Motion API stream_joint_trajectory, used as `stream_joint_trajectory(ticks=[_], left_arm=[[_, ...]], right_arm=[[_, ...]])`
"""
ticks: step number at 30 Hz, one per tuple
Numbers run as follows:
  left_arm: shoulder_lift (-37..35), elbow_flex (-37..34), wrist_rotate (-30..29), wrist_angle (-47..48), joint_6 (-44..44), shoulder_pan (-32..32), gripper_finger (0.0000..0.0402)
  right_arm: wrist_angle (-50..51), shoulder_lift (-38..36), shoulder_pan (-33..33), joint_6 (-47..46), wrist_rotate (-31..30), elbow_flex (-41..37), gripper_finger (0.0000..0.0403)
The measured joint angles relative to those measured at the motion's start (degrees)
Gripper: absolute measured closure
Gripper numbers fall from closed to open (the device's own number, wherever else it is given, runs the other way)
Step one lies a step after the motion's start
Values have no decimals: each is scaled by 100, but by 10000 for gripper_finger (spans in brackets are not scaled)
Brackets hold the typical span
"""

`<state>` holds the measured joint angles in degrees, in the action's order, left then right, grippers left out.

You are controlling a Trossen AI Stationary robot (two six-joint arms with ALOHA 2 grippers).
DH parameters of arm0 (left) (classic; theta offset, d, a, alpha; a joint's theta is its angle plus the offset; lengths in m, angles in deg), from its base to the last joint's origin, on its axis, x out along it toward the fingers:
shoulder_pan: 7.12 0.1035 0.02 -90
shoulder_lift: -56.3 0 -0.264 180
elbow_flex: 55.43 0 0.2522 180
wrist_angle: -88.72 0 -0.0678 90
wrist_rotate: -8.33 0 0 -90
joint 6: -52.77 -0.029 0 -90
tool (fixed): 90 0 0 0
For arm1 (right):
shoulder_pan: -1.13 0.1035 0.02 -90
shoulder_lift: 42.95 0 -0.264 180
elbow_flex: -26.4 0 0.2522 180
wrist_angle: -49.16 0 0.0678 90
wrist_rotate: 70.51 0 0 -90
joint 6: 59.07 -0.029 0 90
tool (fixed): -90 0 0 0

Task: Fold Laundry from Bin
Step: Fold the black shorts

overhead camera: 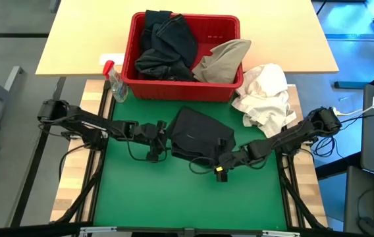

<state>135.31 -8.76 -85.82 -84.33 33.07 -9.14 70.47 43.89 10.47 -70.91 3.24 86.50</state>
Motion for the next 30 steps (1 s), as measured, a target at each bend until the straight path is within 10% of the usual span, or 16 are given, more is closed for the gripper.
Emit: stream_joint_trajectory(ticks=[20, 30], left_arm=[[1256, 9, 1081, -1063, -201, 373, 207], [1337, 9, 365, -1182, -459, 622, 229]], right_arm=[[-331, 621, 1, -283, -144, 4, 150], [-331, 621, 0, -265, -171, 2, 150]])
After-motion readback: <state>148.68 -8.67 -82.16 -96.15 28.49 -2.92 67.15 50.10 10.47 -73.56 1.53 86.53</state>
